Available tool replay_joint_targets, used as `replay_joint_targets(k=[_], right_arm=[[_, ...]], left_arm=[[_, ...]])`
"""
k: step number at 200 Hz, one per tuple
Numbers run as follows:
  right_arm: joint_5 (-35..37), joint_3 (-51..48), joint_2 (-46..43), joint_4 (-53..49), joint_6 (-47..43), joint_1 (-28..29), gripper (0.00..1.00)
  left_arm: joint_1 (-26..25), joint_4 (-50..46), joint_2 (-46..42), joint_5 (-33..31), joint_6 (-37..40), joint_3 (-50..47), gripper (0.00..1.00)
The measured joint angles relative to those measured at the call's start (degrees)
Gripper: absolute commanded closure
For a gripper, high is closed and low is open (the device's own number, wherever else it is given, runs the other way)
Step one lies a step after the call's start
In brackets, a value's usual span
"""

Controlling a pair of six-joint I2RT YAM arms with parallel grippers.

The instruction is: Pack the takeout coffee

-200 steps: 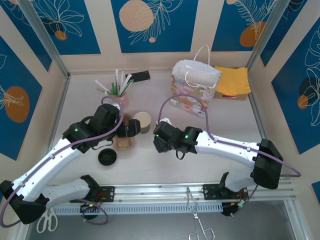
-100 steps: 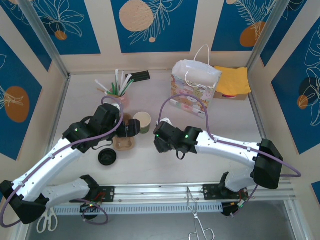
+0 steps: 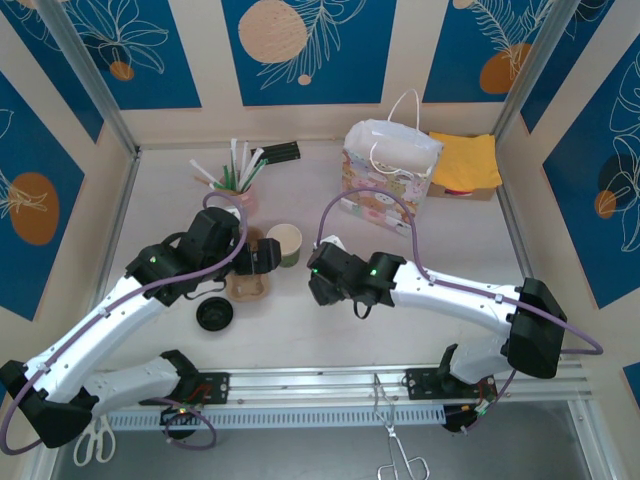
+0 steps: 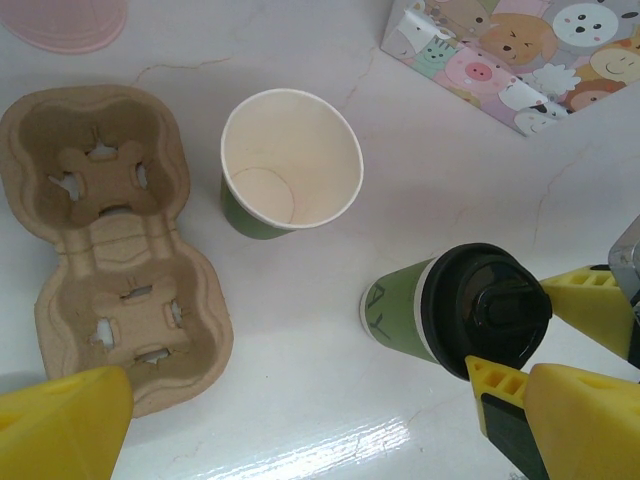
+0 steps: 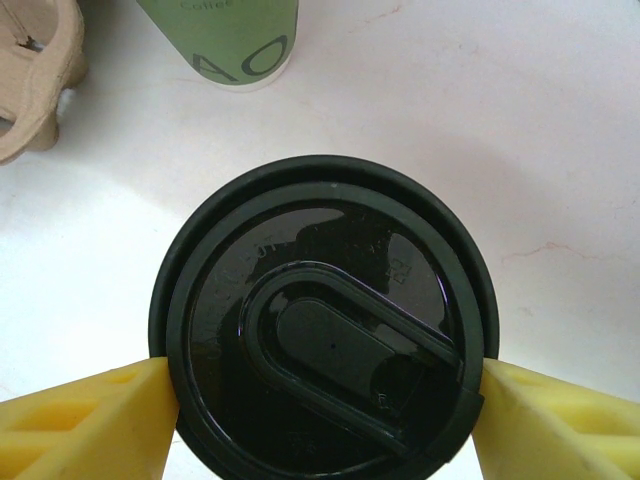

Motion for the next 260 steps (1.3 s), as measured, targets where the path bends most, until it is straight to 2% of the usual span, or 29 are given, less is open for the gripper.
replay_joint_targets(k=[232, 260], right_arm=[[-2.25, 0.42, 0.94, 0.92, 0.0, -1.53, 0.25], [-2.58, 0.42, 0.94, 0.94, 0.0, -1.53, 0.23]], left_arm=[[0.0, 0.0, 0.76, 0.0, 0.17, 0.0, 0.0], [0.0, 0.02, 0.83, 0.0, 0.2, 0.0, 0.0]])
